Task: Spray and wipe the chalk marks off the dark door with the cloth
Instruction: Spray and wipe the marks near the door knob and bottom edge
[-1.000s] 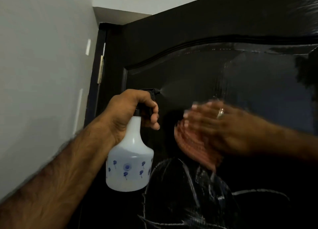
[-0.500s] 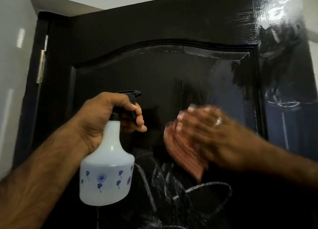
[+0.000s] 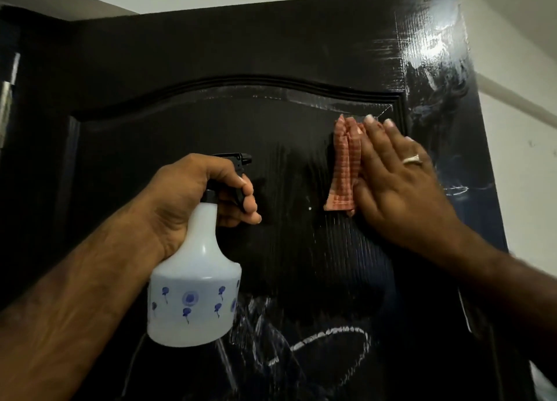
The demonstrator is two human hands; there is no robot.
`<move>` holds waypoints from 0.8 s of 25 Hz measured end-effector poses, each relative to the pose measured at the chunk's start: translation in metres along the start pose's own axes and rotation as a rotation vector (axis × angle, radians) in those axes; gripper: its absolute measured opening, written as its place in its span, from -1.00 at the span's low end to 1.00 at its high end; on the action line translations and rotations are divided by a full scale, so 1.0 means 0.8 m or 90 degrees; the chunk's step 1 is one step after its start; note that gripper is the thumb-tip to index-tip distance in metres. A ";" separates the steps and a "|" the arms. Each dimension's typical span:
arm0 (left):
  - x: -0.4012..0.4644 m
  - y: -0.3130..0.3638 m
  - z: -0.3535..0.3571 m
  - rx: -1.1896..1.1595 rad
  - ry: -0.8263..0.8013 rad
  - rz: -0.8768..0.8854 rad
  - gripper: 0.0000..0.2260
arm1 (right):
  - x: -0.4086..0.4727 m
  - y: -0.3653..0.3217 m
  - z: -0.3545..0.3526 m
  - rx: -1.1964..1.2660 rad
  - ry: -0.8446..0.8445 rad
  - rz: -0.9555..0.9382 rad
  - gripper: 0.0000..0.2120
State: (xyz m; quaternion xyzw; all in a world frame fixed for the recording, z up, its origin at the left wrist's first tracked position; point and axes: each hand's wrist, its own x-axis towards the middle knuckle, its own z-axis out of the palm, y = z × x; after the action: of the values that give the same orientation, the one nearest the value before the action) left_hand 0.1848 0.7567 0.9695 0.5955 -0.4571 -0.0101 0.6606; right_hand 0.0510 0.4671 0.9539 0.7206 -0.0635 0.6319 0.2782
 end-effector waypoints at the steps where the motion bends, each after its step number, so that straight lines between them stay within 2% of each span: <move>1: 0.004 0.005 0.002 0.002 0.006 0.002 -0.84 | 0.006 -0.005 0.007 0.001 0.013 -0.009 -0.34; 4: 0.018 0.015 0.001 0.015 0.021 0.013 -0.84 | 0.026 0.006 0.010 -0.034 0.061 -0.072 -0.44; 6: 0.026 0.022 -0.005 0.024 0.033 0.017 -0.84 | 0.057 0.020 -0.007 -0.071 0.102 0.008 -0.55; 8: 0.031 0.026 -0.018 0.028 0.045 0.021 -0.83 | 0.086 0.019 -0.013 -0.078 0.080 0.081 -0.63; 9: 0.032 0.027 -0.026 0.029 0.053 0.024 -0.83 | 0.097 0.012 -0.011 -0.082 0.072 0.076 -0.63; 15: 0.027 0.027 -0.086 0.036 0.135 0.034 -0.85 | 0.173 -0.060 0.008 -0.040 0.021 -0.019 -0.60; 20: 0.014 0.035 -0.147 0.082 0.240 0.040 -0.83 | 0.264 -0.182 0.034 0.034 -0.038 -0.147 -0.56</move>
State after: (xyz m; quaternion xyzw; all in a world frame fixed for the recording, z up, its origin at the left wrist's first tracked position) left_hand 0.2486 0.8498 1.0133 0.6131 -0.3435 0.1518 0.6951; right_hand 0.1801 0.6305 1.1056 0.7490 0.0287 0.5753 0.3276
